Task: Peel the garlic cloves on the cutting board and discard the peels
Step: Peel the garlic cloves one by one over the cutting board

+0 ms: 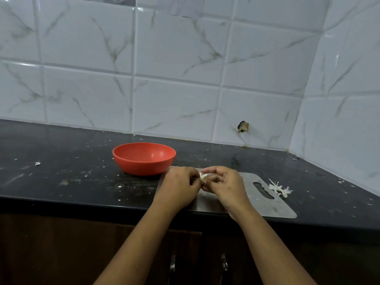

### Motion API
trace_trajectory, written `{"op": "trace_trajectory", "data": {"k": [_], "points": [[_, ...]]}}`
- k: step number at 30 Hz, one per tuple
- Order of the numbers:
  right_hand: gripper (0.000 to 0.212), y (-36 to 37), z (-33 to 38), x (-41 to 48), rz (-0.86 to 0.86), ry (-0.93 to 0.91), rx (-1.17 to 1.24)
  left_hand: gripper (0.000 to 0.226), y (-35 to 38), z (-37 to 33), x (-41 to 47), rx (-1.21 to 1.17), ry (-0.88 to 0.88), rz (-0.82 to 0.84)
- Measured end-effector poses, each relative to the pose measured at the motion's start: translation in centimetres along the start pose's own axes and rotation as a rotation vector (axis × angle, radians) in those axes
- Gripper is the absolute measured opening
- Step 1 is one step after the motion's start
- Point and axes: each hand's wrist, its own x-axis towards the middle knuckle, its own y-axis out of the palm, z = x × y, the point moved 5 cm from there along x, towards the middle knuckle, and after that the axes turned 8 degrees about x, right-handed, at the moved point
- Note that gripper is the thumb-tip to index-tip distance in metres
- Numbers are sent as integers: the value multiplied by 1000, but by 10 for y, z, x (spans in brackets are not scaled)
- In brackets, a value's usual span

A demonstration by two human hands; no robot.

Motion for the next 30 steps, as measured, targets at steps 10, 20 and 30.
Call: {"op": "trace_trajectory", "data": {"k": [10,20,30], "points": [[26,3,3,-3,36,-39,-94,17,-3,-5,0,130,48,-53],[19,2,4,-3,12,-31,-21,14,-2,4,2,-35,-10,-49],[19,6,6,-2,95,20,-20,20,-4,10,2,-617,-183,112]]}}
